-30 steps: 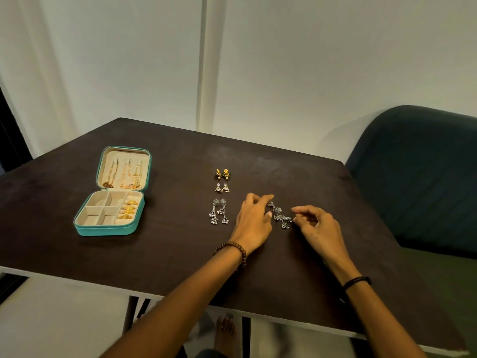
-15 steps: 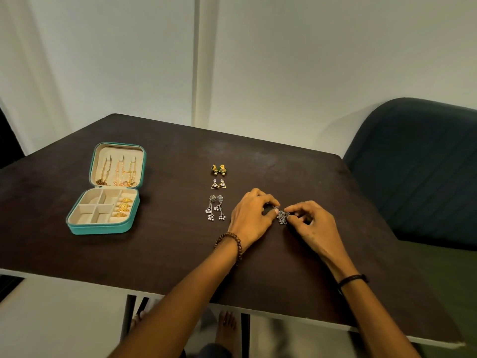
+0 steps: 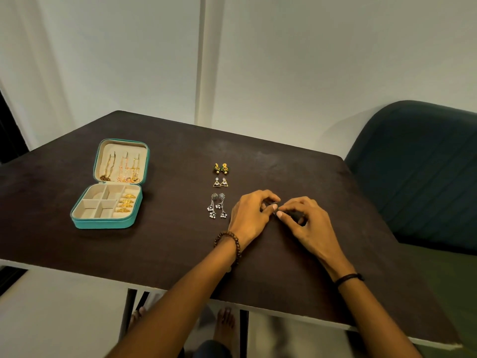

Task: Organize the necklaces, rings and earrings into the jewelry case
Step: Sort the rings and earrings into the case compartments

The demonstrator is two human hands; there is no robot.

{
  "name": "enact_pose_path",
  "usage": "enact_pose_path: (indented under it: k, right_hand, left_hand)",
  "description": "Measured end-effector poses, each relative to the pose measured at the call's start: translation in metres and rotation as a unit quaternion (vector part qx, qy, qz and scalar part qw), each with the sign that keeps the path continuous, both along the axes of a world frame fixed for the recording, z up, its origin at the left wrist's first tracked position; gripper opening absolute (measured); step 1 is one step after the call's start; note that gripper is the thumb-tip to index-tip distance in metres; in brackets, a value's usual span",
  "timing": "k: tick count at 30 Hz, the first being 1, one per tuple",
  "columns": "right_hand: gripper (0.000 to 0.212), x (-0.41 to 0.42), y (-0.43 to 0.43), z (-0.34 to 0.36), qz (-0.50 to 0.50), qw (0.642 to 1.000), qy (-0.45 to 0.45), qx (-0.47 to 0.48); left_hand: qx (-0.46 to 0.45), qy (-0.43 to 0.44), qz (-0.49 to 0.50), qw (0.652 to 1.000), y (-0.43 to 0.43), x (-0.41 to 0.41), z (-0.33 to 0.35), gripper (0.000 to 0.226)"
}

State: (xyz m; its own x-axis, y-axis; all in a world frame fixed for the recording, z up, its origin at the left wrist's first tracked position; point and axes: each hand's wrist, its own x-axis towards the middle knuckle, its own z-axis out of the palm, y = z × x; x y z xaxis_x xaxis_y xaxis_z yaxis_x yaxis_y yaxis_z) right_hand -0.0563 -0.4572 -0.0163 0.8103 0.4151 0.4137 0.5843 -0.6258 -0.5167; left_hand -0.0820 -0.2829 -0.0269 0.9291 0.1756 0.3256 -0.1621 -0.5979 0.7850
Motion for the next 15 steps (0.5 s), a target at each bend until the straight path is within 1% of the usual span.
enact_pose_path:
  k: [4, 7, 11, 15]
  right_hand:
    - [0.008, 0.0007, 0.0003, 0.0002, 0.003, 1.0, -0.005, 0.007]
    - [0.012, -0.0001, 0.0022, 0.0008, 0.008, 1.0, -0.003, 0.007]
    - [0.013, 0.0005, 0.0008, 0.0003, 0.01, 1.0, -0.017, 0.001]
    - [0.007, 0.0002, 0.0012, 0.0016, 0.014, 1.0, -0.011, 0.006]
  left_hand:
    - [0.005, -0.009, -0.004, 1.0, -0.0006, -0.0003, 0.0002, 0.014]
    - [0.001, -0.005, -0.005, 1.0, -0.0003, 0.0011, -0.0013, 0.014]
    - [-0.018, 0.001, -0.004, 1.0, -0.0008, 0.0018, -0.0006, 0.013]
    - [-0.04, 0.0, -0.001, 0.999, -0.001, 0.0015, -0.0005, 0.01]
